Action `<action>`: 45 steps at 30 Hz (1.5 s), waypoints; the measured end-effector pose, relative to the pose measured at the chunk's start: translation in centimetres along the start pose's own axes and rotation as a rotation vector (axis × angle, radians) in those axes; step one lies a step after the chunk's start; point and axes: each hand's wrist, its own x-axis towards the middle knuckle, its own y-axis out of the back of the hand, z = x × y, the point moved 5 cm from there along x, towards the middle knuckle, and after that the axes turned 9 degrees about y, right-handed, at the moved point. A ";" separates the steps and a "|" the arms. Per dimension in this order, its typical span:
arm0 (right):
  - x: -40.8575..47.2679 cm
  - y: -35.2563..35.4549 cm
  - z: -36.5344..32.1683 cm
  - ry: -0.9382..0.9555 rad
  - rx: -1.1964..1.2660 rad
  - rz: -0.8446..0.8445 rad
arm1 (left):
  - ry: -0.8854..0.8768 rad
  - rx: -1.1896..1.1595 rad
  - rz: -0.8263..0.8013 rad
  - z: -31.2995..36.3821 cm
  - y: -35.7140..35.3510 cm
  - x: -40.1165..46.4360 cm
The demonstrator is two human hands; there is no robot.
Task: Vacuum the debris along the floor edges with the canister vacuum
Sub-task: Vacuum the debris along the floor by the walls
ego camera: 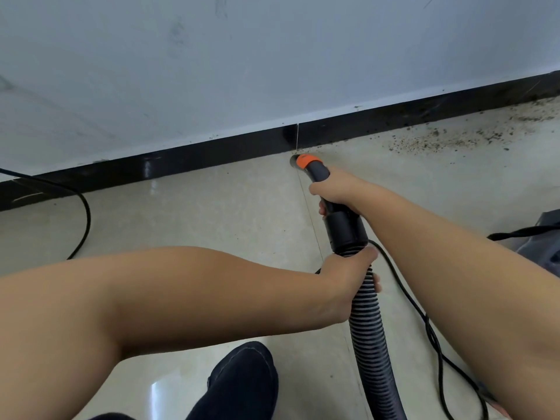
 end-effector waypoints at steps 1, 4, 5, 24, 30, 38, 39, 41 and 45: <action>0.1 -0.2 -0.1 0.003 0.006 -0.006 | -0.002 -0.009 0.004 0.0 0.1 0.1; 0.0 0.6 0.3 -0.006 0.011 0.010 | 0.003 0.004 -0.019 0.0 -0.6 0.4; -0.1 1.3 0.7 -0.014 0.014 0.030 | 0.004 0.019 -0.038 -0.1 -1.0 0.6; 2.3 11.6 6.0 -0.100 0.269 0.359 | 0.137 0.160 -0.136 4.1 -6.0 5.0; 2.8 10.4 6.2 -0.077 0.239 0.358 | 0.142 0.134 -0.126 3.3 -4.9 5.3; 2.5 7.6 5.2 -0.052 0.197 0.284 | 0.137 0.082 -0.085 2.0 -3.7 4.4; 2.5 7.3 4.9 -0.048 0.196 0.273 | 0.134 0.079 -0.080 1.9 -3.5 4.2; 2.4 6.7 4.5 -0.041 0.194 0.252 | 0.126 0.076 -0.063 1.8 -3.0 3.8; 2.2 5.2 3.5 -0.025 0.161 0.206 | 0.124 0.050 -0.041 1.5 -2.1 3.1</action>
